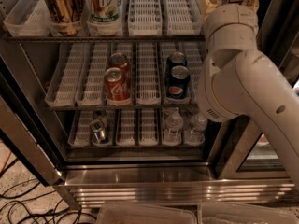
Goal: Pick blue plastic bottle from top shelf of fridge
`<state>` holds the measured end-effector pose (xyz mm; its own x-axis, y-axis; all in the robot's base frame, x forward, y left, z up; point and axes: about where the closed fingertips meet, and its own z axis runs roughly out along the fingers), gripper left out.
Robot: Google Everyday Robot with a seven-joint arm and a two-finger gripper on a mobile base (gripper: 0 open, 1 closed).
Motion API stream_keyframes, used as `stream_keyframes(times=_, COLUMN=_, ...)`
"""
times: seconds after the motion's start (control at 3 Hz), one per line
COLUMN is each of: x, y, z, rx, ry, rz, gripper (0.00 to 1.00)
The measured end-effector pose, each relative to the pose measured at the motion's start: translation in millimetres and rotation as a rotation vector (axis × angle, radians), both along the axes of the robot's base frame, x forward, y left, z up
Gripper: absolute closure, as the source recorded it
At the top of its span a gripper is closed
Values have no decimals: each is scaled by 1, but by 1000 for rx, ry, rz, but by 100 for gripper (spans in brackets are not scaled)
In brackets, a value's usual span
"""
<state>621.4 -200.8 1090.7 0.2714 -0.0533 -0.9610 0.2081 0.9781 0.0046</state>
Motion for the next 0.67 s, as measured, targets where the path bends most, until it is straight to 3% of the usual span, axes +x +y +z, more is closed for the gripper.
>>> stream_keyframes(times=0.67, x=0, y=0, z=0, rx=1, ry=0, rz=0, gripper=69)
